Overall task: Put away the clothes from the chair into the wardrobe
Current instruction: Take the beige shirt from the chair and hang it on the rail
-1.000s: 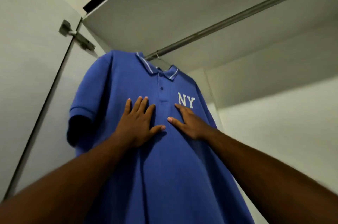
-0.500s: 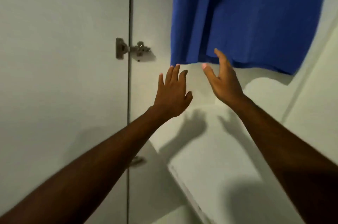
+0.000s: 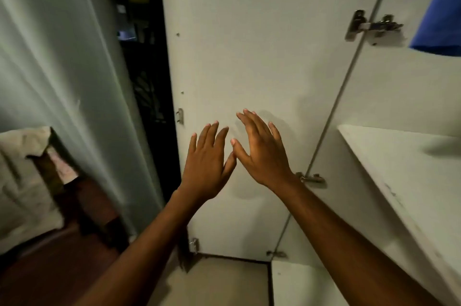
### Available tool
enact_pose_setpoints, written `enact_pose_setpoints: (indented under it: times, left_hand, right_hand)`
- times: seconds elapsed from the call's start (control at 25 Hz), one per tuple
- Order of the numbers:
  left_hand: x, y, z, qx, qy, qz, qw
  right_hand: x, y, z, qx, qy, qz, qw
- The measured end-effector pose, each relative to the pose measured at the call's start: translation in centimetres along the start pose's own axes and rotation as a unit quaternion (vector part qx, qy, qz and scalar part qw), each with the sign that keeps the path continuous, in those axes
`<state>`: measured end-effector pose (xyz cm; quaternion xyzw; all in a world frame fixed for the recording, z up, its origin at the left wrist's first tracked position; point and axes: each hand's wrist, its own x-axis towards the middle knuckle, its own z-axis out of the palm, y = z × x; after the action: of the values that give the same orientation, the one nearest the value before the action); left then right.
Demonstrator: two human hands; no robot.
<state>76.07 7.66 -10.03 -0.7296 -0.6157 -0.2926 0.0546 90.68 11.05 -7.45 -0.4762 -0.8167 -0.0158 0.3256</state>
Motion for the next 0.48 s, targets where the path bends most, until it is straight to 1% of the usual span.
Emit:
enact_pose_setpoints:
  times: [0.12,0.28,0.36,0.48]
  left_hand:
    - [-6.9,-6.3,-3.9,0.014,-0.002,-0.069,0.998]
    - [-15.7,-12.8,-8.4,0.056,-0.012,-0.128,0.990]
    - [-19.2,-15.9,-10.3,0.081,-0.014,-0.162,0.983]
    - [-22.5,-19.8,-12.7,0.109,-0.005,-0.210,0.972]
  right_hand:
    - [-3.3,-7.7,5.3,0.041,-0.039,-0.020,0.998]
    - [-7.8,-15.6,10.3,0.083,-0.105,-0.050,0.990]
    - [-8.8,-19.4,12.6,0.101,-0.141,-0.068,0.983]
    - [-8.5,-24.6,15.9,0.117,-0.169,-0.108,0.973]
